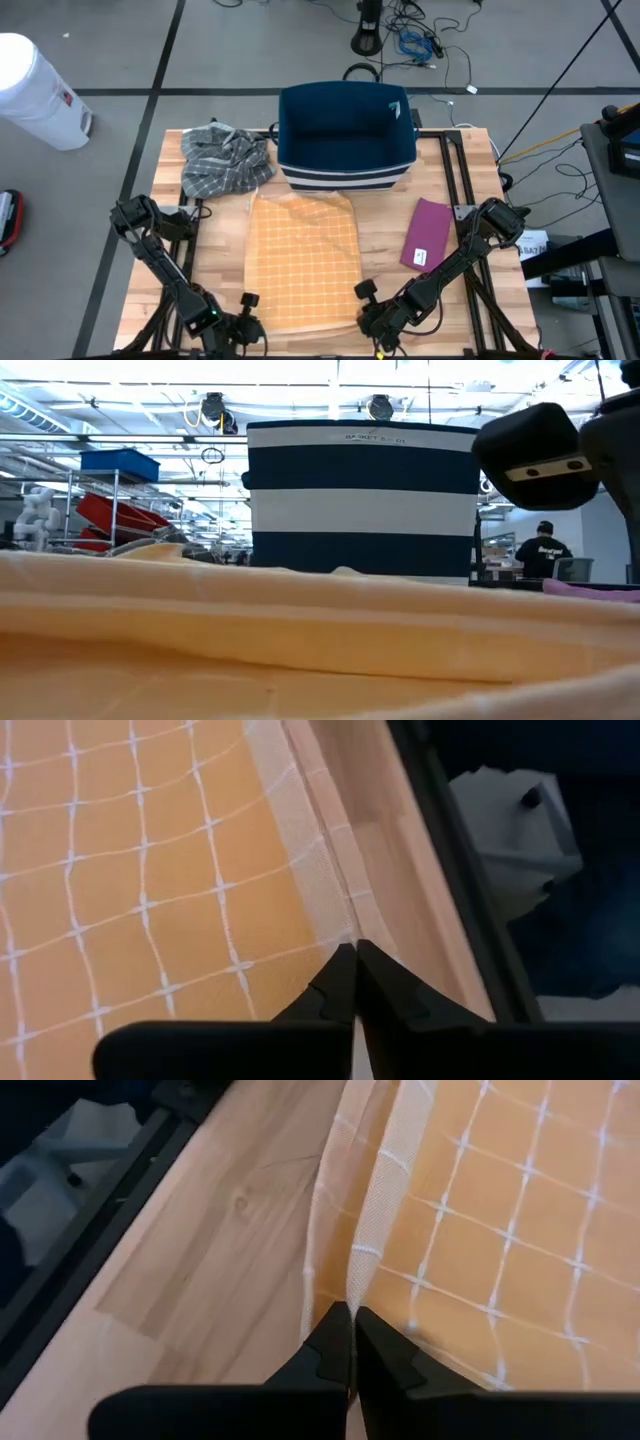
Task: Fold towel
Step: Fold the yellow towel
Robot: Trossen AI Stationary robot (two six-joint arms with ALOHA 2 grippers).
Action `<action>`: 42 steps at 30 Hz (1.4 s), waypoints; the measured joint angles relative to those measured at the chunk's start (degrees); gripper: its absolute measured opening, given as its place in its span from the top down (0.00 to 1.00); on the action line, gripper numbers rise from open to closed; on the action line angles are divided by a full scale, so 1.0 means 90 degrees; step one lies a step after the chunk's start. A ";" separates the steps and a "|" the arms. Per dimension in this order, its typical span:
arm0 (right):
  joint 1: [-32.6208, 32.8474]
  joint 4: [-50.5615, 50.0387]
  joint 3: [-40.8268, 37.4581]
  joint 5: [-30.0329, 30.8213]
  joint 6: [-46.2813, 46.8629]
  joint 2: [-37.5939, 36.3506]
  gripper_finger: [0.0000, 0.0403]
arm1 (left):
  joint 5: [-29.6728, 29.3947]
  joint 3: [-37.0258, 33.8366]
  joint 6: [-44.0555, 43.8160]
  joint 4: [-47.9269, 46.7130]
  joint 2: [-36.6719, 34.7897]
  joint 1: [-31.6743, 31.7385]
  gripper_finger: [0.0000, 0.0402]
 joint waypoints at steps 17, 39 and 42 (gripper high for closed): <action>0.0058 -0.0562 -0.0002 -0.0302 0.0692 -0.0704 0.62 | -0.0163 -0.0029 0.0234 0.0177 0.0002 0.0102 0.71; -0.0636 -0.0493 -0.0005 0.1162 0.0541 0.0001 0.63 | -0.0114 -0.1318 0.0321 0.1516 -0.0012 0.1520 0.69; -0.0716 -0.0172 0.0007 0.0708 0.0677 0.0247 0.63 | -0.0007 -0.1389 0.0322 0.1713 -0.0012 0.1487 0.69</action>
